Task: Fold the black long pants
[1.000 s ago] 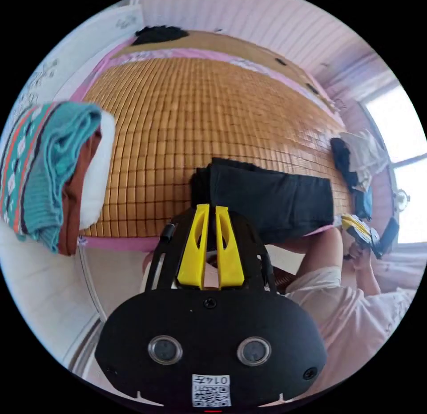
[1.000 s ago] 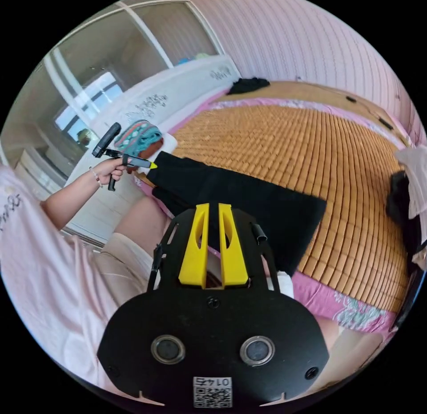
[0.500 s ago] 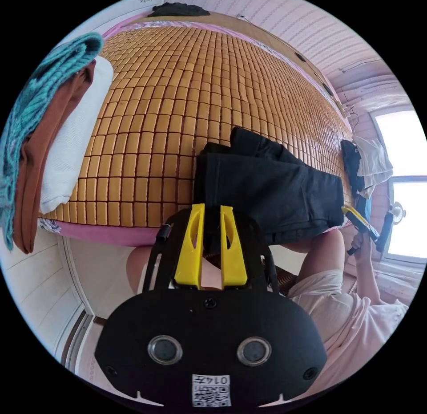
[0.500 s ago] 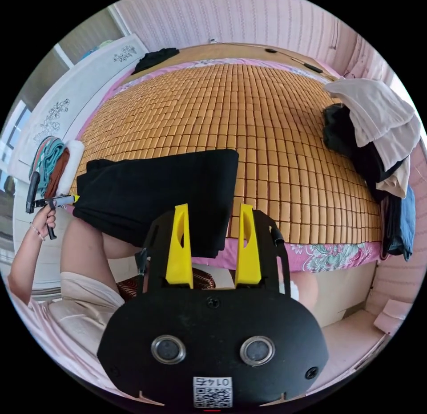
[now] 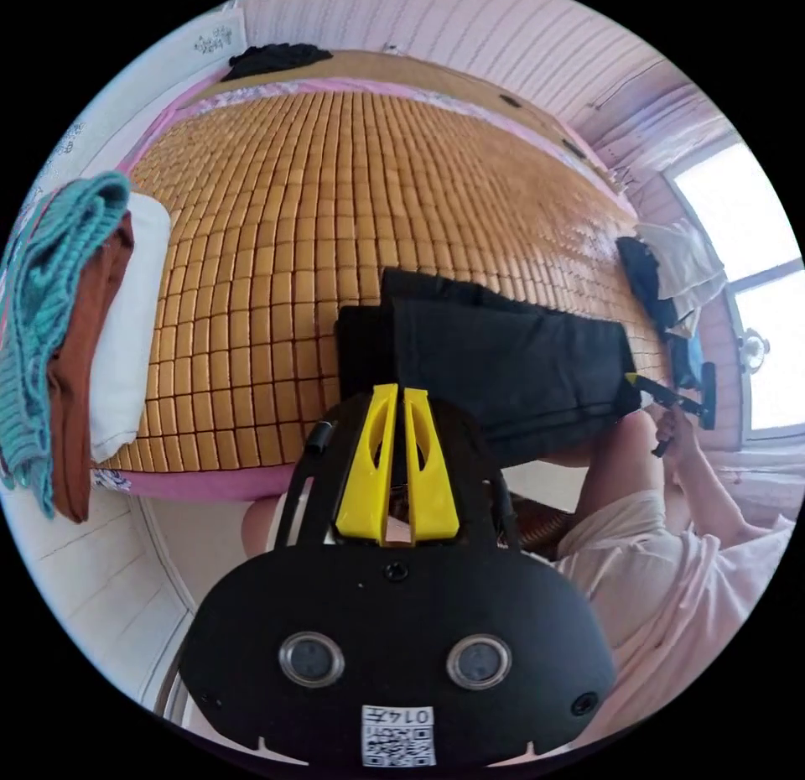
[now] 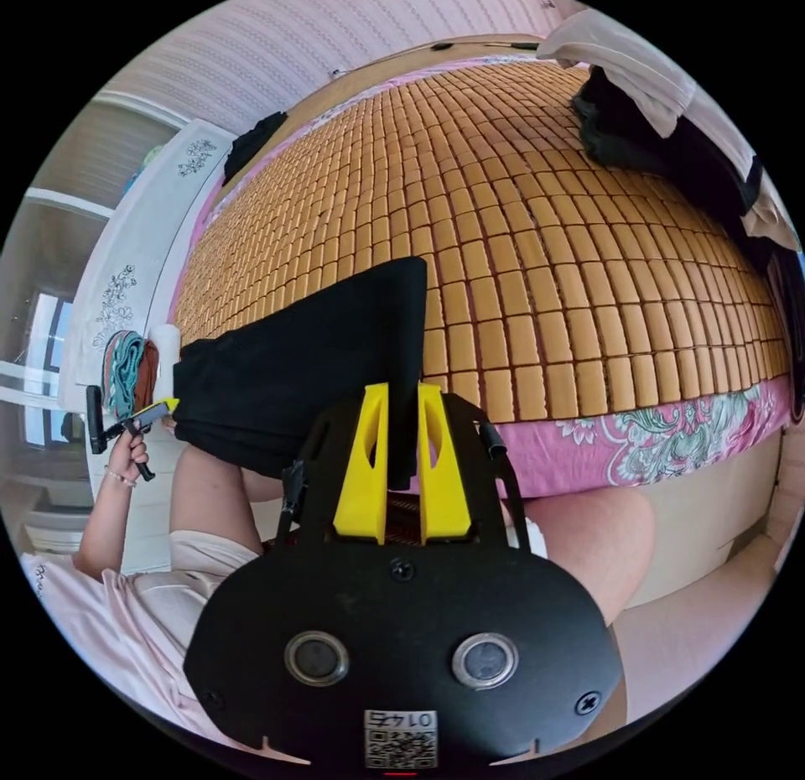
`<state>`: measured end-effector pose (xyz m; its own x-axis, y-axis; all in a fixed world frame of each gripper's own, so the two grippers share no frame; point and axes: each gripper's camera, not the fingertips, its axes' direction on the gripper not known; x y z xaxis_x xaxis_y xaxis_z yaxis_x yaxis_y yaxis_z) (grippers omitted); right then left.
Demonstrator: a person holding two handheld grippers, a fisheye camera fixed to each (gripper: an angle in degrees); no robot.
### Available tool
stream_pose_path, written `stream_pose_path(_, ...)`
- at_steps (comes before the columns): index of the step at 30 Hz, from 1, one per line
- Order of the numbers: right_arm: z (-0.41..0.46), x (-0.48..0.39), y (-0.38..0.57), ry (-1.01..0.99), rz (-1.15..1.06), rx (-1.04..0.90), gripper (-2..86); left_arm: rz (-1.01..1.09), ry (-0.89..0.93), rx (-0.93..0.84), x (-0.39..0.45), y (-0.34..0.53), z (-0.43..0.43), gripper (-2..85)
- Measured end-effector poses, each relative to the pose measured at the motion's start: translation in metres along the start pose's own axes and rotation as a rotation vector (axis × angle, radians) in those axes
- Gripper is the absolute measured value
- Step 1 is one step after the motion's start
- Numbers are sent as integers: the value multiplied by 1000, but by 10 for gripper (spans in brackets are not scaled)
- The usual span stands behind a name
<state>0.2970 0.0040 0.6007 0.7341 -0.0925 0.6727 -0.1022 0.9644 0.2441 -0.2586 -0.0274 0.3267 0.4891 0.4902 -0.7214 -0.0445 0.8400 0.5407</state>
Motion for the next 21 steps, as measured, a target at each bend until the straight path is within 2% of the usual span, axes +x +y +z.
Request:
stream_pose_path(3,-6,-15,-3,109,-61,-16,80,-32,2,-6,4,3,17,20)
stream_pose_path(6,-26,-40,0,274,-149,62,54,-40,-66,80,18,19,-2,46)
stream_pose_path(7,-32,-58,1,337,-221,113,32,-26,-131,97,28,28,-11,44)
stream_pose_path(9,-29,-93,-2,328,-386,131,6,46,-195,125,54,40,-17,25)
stream_pose_path(11,2,-149,-18,205,-592,0,-5,192,-100,151,107,50,0,-1)
stream_pose_path(14,52,-221,-35,214,-798,-91,-8,363,86,114,188,49,52,-8)
stream_pose_path(18,113,-267,-61,315,-866,-210,-8,479,63,59,250,43,113,-9)
stream_pose_path(19,128,-269,-68,325,-844,-252,-8,519,1,10,260,42,136,-10)
stream_pose_path(21,132,-271,-76,323,-858,-281,-8,605,-41,33,269,47,155,-10)
